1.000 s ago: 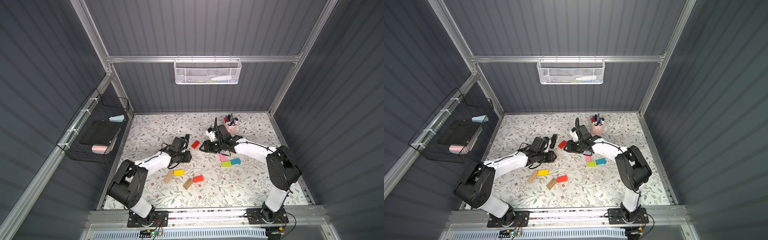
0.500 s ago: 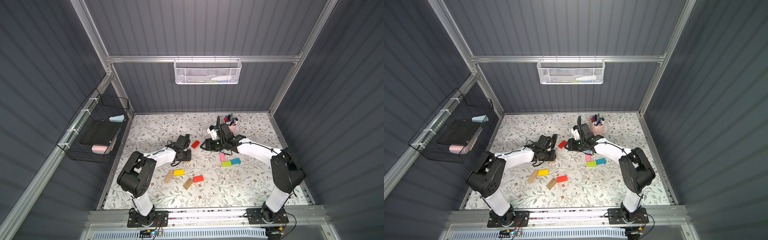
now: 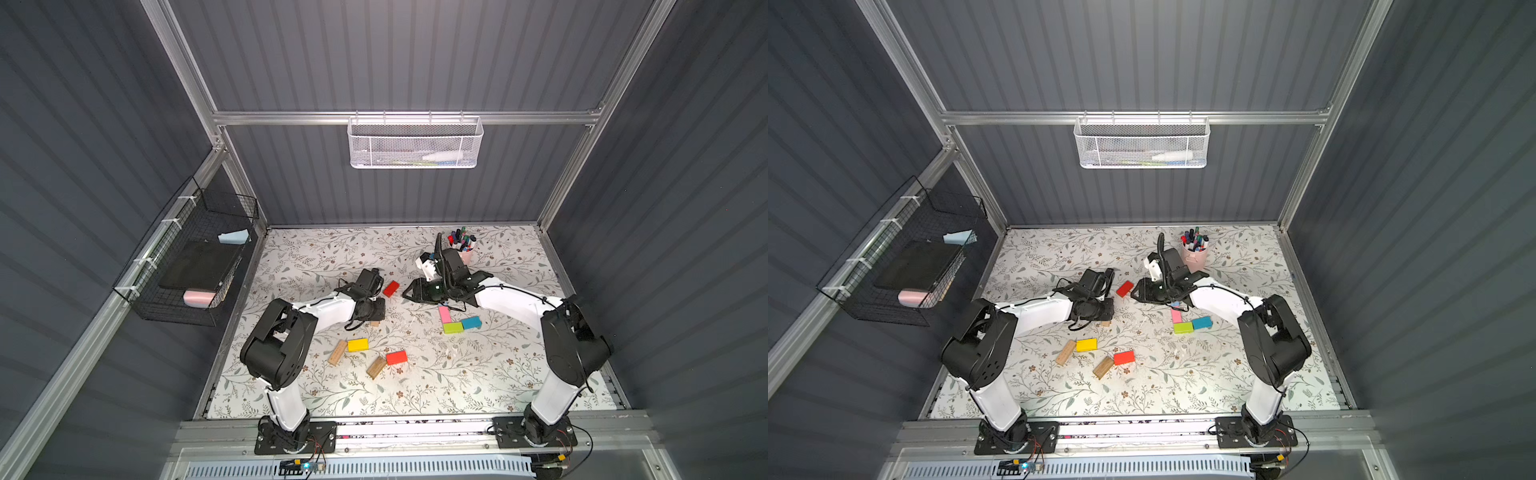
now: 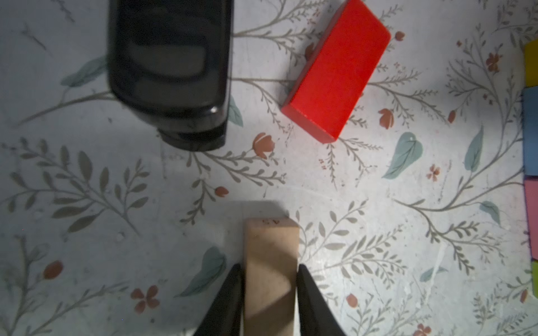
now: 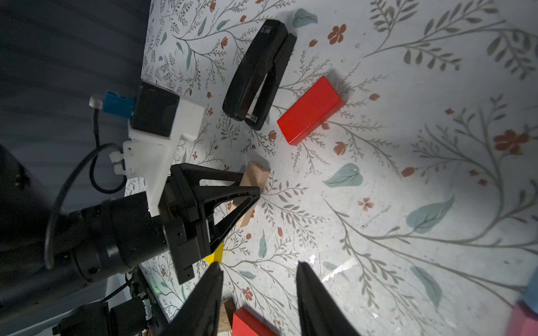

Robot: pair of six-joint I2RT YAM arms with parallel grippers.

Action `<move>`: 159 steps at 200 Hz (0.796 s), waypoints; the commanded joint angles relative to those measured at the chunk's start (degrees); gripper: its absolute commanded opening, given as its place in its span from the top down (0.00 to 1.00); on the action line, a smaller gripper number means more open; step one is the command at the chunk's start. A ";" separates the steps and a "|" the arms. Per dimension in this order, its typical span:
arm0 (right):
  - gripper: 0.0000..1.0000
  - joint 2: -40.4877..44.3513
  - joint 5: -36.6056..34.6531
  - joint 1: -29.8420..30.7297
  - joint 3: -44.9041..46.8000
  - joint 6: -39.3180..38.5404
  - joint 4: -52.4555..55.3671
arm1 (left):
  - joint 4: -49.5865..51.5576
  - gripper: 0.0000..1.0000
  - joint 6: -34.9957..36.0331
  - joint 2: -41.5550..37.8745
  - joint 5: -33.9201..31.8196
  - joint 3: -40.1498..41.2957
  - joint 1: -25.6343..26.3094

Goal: Assemble the letter c with building blocks
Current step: Move the building block to the center of the board.

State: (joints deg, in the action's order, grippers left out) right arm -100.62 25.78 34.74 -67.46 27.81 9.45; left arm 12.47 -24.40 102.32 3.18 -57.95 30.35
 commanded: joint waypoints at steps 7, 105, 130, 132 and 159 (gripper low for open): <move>0.55 1.98 -2.14 -0.37 0.58 -0.45 0.79 | 1.16 0.70 -0.28 2.78 0.05 -1.88 0.30; 0.50 0.32 -12.75 -0.18 -1.60 -7.02 3.35 | 1.56 0.69 -1.69 5.40 -0.20 -6.55 0.33; 0.45 -0.01 -14.45 0.49 -1.23 -8.14 1.69 | 2.46 0.48 -2.13 4.02 -0.64 -6.67 0.33; 0.44 -0.02 -14.55 0.54 -1.26 -8.26 1.51 | 2.51 0.45 -2.14 3.87 -0.70 -6.70 0.26; 0.39 -0.60 -16.57 1.74 -1.73 -11.56 0.02 | 3.26 0.33 -2.19 -0.41 -0.70 -6.21 0.33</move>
State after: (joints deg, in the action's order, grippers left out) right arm -99.90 12.05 35.22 -67.61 20.29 11.20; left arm 12.86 -26.33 106.17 2.96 -63.92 30.37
